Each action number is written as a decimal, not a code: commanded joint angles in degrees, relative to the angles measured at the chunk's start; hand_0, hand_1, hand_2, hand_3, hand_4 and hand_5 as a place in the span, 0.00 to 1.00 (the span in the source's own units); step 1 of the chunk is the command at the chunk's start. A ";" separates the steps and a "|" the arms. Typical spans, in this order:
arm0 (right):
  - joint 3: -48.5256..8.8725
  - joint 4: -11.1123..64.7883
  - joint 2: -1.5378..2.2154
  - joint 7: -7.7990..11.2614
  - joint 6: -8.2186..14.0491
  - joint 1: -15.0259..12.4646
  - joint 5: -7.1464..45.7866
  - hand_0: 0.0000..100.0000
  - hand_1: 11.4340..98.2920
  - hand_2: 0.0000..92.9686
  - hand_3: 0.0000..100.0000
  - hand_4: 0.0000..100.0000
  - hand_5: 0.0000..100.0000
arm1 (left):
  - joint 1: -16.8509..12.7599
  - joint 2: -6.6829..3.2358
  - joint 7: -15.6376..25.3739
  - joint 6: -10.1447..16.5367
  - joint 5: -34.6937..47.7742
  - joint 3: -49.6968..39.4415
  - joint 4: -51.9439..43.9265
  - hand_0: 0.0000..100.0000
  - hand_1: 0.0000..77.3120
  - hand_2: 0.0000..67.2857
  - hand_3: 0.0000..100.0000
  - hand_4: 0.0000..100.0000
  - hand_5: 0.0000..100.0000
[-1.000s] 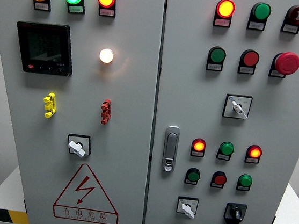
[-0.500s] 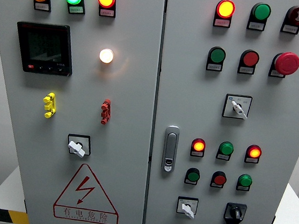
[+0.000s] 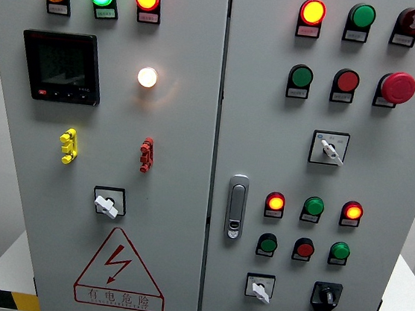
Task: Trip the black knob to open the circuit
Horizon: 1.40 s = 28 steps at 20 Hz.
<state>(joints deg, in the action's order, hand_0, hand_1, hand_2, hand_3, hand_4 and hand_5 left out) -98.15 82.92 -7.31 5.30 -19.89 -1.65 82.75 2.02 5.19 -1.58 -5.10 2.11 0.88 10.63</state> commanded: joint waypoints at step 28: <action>7.18 -2.58 -0.43 -0.82 8.91 10.35 -1.98 1.00 0.78 0.00 0.84 0.96 1.00 | 0.09 0.00 0.00 0.00 0.00 0.00 0.00 0.00 0.00 0.29 0.26 0.10 0.09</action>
<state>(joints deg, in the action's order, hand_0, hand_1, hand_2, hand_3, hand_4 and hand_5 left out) -91.04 80.42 -7.64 4.71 -10.99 8.42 80.77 2.09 5.19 -1.58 -5.10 2.11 0.88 10.63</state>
